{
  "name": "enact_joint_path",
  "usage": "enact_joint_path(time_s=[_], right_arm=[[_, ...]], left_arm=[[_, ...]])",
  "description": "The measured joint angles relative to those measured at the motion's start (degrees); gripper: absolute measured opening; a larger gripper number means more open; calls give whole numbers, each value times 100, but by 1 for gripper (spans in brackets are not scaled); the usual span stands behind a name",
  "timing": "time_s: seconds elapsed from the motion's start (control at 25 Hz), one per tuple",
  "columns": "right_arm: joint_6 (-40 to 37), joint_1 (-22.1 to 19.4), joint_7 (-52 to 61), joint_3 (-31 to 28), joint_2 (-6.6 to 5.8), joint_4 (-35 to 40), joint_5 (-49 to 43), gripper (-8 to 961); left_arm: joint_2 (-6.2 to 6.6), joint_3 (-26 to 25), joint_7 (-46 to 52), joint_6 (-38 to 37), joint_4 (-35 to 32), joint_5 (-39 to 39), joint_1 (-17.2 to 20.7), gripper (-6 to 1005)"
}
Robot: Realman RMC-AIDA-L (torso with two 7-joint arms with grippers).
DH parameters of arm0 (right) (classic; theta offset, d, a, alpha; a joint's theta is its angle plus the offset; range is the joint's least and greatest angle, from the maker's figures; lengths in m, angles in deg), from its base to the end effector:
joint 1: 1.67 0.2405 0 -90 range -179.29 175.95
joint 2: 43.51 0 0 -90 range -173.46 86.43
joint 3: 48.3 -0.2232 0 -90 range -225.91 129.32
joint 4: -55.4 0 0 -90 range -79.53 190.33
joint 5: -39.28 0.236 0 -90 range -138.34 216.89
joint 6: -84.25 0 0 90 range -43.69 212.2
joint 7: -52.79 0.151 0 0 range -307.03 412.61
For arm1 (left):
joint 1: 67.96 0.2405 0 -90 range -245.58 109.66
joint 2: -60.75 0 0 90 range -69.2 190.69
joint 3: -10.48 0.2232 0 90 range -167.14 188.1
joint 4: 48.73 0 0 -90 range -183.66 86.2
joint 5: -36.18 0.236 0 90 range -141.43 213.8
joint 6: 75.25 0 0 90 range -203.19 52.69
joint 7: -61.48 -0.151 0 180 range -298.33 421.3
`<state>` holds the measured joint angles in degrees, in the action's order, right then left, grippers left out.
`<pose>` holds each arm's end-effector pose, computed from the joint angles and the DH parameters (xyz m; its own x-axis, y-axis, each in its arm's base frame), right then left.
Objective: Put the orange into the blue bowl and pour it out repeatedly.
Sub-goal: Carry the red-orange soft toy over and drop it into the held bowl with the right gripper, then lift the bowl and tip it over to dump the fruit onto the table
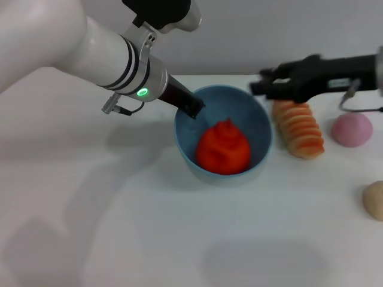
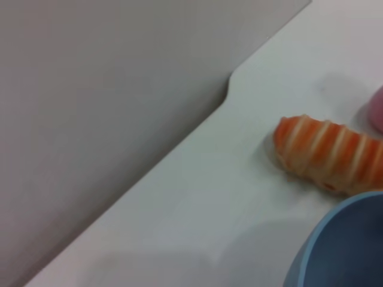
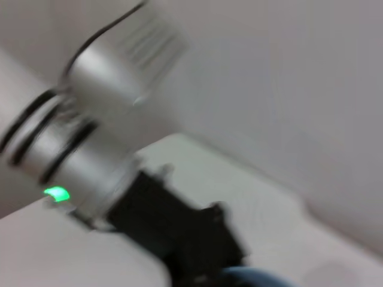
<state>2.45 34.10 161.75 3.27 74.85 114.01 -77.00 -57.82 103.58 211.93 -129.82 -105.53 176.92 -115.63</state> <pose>0.1658 0.4011 0.0529 0.8194 -0.4004 -0.4102 -0.5173 -0.8248 -0.2281 -0.0968 0.4242 -0.0677 0.8747 0.4847 -0.0059 0.4157 -0.7564 -0.5050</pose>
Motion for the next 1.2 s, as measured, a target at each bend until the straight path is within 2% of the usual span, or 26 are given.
enact_joint_path(time_s=[0.04,0.08,0.12,0.28,0.48,0.64,0.68,0.72,0.88,1.0,1.2], right_arm=[[105,-124,-182,-48,14,124,106,381],[382,-456,-711,-113,34,348,498,414],[382,-456,-711,-113,34,348,498,426],[1062,-1172,-1771,-135,39,448,1534,473],[1450,-1726,-2751,-275,21,-309,2587,533],[1475,-1903,-3719,-690,35,-1272,3304,580],[1470,-1946,-4218,-887,37,-1834,3774,608],[1470,-1946,-4218,-887,37,-1834,3774,636],[1420,-2016,-5144,-1023,32,-2685,4497,749],[1407,-2029,-5344,-1039,33,-3000,4582,745],[1405,-2018,-5350,-1315,26,-3242,4602,742]], left_arm=[[0,3,-2,43,4,-1,14,-2],[0,6,-3,147,11,-1,60,-2],[0,6,-3,147,11,-1,60,-2],[10,13,-8,444,54,1,191,-2],[19,15,-28,753,195,27,223,-2],[20,313,-322,1123,55,90,217,-1],[22,565,-385,1336,-29,250,210,-1],[22,565,-385,1336,-29,250,210,-1],[4,1193,-374,1917,-283,963,277,-1],[-14,1751,-330,2703,-795,1596,642,-1],[-11,2264,-466,3583,-1286,2401,1145,-1]])
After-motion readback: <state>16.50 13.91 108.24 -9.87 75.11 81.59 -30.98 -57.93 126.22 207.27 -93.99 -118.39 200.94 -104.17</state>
